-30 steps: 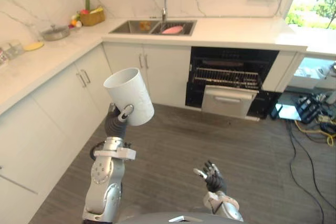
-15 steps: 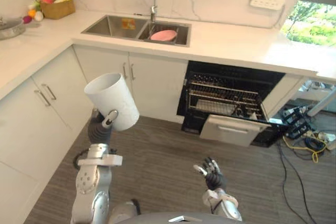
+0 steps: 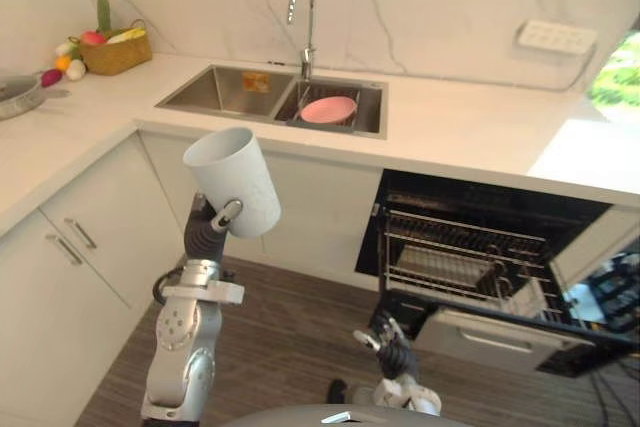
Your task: Walk over to the sink, pick up the cup, carry it to the dishwasher, place the cup inside the dishwasher, then close the dishwasher door
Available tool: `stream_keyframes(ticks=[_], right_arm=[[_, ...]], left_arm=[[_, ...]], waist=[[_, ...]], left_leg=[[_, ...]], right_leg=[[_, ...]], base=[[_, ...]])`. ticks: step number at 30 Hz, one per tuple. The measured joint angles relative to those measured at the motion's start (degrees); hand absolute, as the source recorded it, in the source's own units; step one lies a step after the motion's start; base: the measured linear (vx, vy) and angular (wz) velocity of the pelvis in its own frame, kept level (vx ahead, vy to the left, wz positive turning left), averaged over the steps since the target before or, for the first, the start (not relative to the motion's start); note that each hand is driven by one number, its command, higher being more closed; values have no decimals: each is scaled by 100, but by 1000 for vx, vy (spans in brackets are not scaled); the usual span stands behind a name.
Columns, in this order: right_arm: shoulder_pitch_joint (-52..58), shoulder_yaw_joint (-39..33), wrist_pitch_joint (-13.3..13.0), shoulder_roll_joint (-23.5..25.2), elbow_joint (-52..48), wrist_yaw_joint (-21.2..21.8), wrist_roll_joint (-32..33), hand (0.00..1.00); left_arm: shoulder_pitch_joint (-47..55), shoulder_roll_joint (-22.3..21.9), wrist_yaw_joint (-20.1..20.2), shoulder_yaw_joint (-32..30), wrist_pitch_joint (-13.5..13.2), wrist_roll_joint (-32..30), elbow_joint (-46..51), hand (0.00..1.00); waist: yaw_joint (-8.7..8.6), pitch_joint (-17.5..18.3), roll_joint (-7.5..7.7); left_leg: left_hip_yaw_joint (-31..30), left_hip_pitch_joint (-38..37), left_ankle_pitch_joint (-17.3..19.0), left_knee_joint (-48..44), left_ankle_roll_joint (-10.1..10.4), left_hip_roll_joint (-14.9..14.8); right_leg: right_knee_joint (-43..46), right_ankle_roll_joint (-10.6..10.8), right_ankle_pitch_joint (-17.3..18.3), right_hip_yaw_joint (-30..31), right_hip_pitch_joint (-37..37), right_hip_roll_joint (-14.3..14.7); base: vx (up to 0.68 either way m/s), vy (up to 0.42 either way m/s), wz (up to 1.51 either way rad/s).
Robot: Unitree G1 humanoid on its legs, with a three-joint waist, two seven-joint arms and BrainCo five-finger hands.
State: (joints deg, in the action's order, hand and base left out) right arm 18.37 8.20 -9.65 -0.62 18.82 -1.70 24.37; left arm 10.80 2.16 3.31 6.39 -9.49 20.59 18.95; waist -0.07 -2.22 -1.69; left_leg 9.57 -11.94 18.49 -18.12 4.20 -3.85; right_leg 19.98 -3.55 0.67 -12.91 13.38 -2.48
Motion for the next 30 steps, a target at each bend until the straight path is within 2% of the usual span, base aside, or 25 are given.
stream_keyframes(ticks=[1, 2, 4, 5, 6, 7, 8, 9, 11, 12, 13, 14, 15, 16, 17, 19, 20, 21, 22, 25, 26, 28, 30], right_arm=[[-142, 8, 13, 5, -11, -18, 2, 0], [-175, 24, 18, -6, -45, -20, 1, 0], [-146, 115, 66, -85, -238, -42, -5, 0], [-133, 139, 68, -144, -290, -67, 2, 0], [-131, 162, 68, -190, -312, -80, 3, 0], [-130, 203, 76, -268, -380, -71, 3, 0], [-133, 232, 79, -277, -437, -41, -1, 0], [-135, 246, 80, -276, -436, -7, -3, 0], [-120, 363, 81, -300, -389, -1, -4, 0], [-117, 408, 79, -326, -373, -6, -3, 0], [-115, 477, 65, -372, -318, -5, -4, 0], [-108, 486, 12, -379, -173, -18, -3, 0], [-80, 480, 11, -400, -143, -21, -4, 0], [-41, 487, 0, -477, -120, -10, -21, 0], [-17, 450, -16, -445, -33, -12, -118, 0], [30, 460, -21, -252, 10, 16, -446, 0], [65, 468, -21, -168, 7, 24, -524, 0], [92, 466, -32, -125, 2, -2, -641, 0], [145, 450, -92, -110, -32, -87, -686, 0], [384, 253, -301, -90, -249, -423, -677, 0], [438, 171, -390, -84, -258, -512, -679, 0], [449, -51, -437, -108, -260, -648, -692, 0], [447, -222, -477, -78, -269, -769, -697, 0]], left_arm=[[-22, -6, -3, 15, 8, -3, 19, 100], [-18, -6, -6, 35, 12, -3, 40, 100], [9, -21, -26, 33, 26, -1, 80, 100], [68, -25, -59, 16, 28, -1, 90, 100], [109, -42, -59, 12, 27, -2, 98, 100], [226, -87, -59, 12, 16, -4, 166, 100], [392, -126, -60, -10, 4, -18, 283, 100], [468, -134, -61, -21, -5, -26, 321, 100], [710, -238, -58, -238, -6, -64, 330, 100], [764, -273, -57, -306, -5, -61, 332, 100], [847, -313, -40, -419, -6, -60, 372, 100], [904, -312, 62, -459, -9, -59, 431, 100], [933, -314, 108, -445, -10, -60, 469, 100], [1056, -321, 176, -424, -44, -59, 587, 100], [1051, -288, 215, -430, -53, -59, 619, 100], [976, -83, 215, -500, -50, -55, 626, 100], [969, -36, 199, -512, -43, -55, 625, 100], [967, -28, 189, -499, -41, -54, 623, 100], [934, -23, 187, -421, -41, -53, 620, 100], [557, 13, 192, 28, -54, -53, 480, 100], [460, -7, 179, 165, -58, -51, 469, 100], [328, 3, 95, 320, -58, -47, 457, 100], [169, 1, -12, 446, -58, -31, 406, 100]], waist=[[9, -41, -33], [26, -55, -33], [99, -109, 7], [169, -94, 2], [184, -72, -10], [216, -61, -18], [281, -57, 2], [317, -58, 14], [351, -68, 59], [355, -63, 65], [370, -62, 63], [436, -38, 23], [500, -12, -36], [602, 83, -238], [493, 138, -270], [360, 122, 125], [350, 128, 278], [335, 126, 346], [302, 132, 347], [65, 244, 222], [0, 281, 116], [-56, 285, 7], [-102, 305, -23]], left_leg=[[-16, 65, -97, -415, 66, -110], [-15, 358, -310, -1335, 63, -272], [85, 1056, -682, -2891, 142, -620], [296, 1312, -501, -3067, 83, -726], [366, 1440, -415, -2972, 54, -742], [468, 1646, -318, -2494, 3, -750], [427, 1784, -347, -1764, -1, -724], [358, 1834, -387, -1403, 12, -705], [73, 2009, -895, -280, 81, -654], [55, 2009, -1028, -69, 98, -657], [60, 1996, -1287, 253, 115, -659], [-14, 1914, -1651, 480, 76, -672], [-82, 1820, -1895, 590, 32, -677], [-234, 1563, -2199, 645, 18, -726], [-360, 1442, -1870, 684, 213, -751], [-483, 1262, -1723, 774, 186, -398], [-466, 1155, -1718, 785, 180, -301], [-457, 1036, -1676, 793, 170, -253], [-442, 913, -1578, 801, 182, -241], [-366, 789, -1217, 881, 70, -261], [-269, 786, -1083, 904, 68, -270], [-75, 782, -952, 905, 72, -268], [107, 754, -870, 875, 44, -247]], right_leg=[[-49, 20, 170, -11, -167, 100], [-174, -31, 338, 7, -421, 210], [-566, -52, 387, 123, -931, 368], [-790, -64, 397, 242, -1170, 388], [-896, -65, 397, 293, -1261, 388], [-1051, -64, 397, 437, -1394, 370], [-1102, -66, 410, 649, -1436, 334], [-1097, -59, 450, 747, -1457, 303], [-1055, 30, 637, 1053, -1576, 90], [-1031, 60, 684, 1122, -1604, 26], [-931, 215, 799, 1283, -1637, -61], [-784, 405, 906, 1463, -1637, -80], [-713, 490, 959, 1549, -1615, -57], [-606, 644, 1071, 1463, -1520, 9], [-545, 732, 1180, 1363, -1505, -83], [-467, 938, 1225, 1395, -1374, -483], [-488, 1027, 1161, 1356, -1347, -645], [-544, 1038, 1082, 1314, -1358, -735], [-616, 1065, 1022, 1213, -1391, -766], [-713, 1154, 963, 1288, -1341, -719], [-725, 1176, 945, 1423, -1223, -673], [-764, 1172, 888, 1697, -1054, -614], [-835, 1208, 794, 1887, -985, -609]], base=[[342, -211, -6], [386, -239, -11], [329, -152, -28], [292, -98, -47], [280, -73, -59], [280, -33, -65], [277, -12, -73], [298, 33, -79], [325, 80, -70], [431, 168, -69], [467, 226, -79], [478, 259, -88], [399, 298, -125], [294, 282, -113], [327, 366, -107], [261, 297, -83], [170, 170, -107], [99, 106, -102], [66, 100, -95], [24, 104, -44], [-16, 108, -44], [-24, 96, -70], [-15, 82, -67]])
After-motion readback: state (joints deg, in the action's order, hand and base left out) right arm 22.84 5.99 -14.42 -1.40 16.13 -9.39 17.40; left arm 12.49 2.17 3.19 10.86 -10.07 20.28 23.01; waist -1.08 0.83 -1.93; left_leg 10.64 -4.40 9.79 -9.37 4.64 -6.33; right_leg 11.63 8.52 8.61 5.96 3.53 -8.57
